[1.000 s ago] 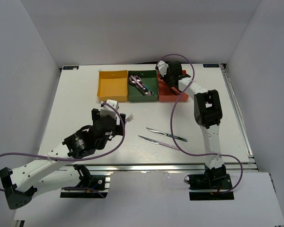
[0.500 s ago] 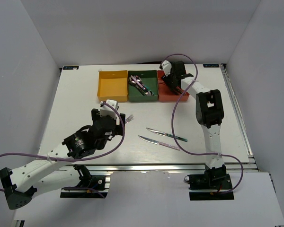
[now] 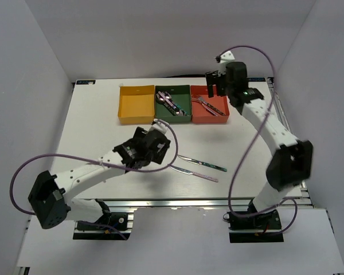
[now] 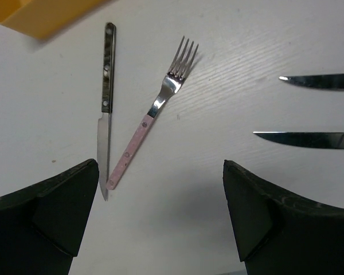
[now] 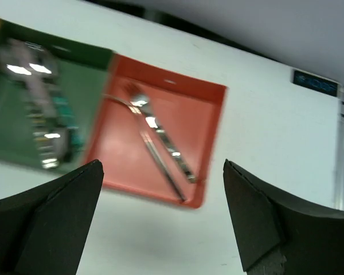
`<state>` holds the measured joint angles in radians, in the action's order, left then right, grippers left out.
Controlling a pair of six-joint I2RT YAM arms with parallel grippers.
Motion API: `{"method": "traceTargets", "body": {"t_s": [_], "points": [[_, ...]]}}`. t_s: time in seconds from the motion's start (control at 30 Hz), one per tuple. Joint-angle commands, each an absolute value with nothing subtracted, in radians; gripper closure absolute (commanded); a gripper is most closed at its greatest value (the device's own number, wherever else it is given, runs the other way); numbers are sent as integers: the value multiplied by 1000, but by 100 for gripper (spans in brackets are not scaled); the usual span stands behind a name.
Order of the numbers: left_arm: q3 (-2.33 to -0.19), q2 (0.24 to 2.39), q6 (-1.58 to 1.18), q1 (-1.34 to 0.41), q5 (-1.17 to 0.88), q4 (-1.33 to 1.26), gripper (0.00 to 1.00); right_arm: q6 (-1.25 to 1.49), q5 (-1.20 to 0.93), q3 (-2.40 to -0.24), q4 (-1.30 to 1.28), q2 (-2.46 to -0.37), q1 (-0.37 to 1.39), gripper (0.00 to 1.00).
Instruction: Sort the eating utensils into containers
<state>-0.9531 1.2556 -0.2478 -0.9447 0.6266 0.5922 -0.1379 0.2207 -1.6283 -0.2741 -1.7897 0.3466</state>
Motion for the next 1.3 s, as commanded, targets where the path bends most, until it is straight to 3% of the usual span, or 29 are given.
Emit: {"method": "traceTargets", "body": {"t_s": [0.0,0.03,0.1,0.3,0.5,1.27], "points": [[-1014,1262,-154,-767,431,602,2,60,-17,-1424,-253,-1588,357,11],[-1023,1269,-126,-718,363,592,2,83,-161,-1358,-229,-1484,359,11],[-1034,1313,-68,-646,258,575,3,182,-237,-1146,-107,-1375,362,11],[-1144,1515,-8,-574,131,592,9,276,-293,-905,-35,-1132,376,11],[-1144,1615,-26,-497,65,554,28,281,-311,-868,-104,-1060,377,13],[-930,1681,-126,-469,2,531,38,314,-328,-838,-121,-959,408,14]]}}
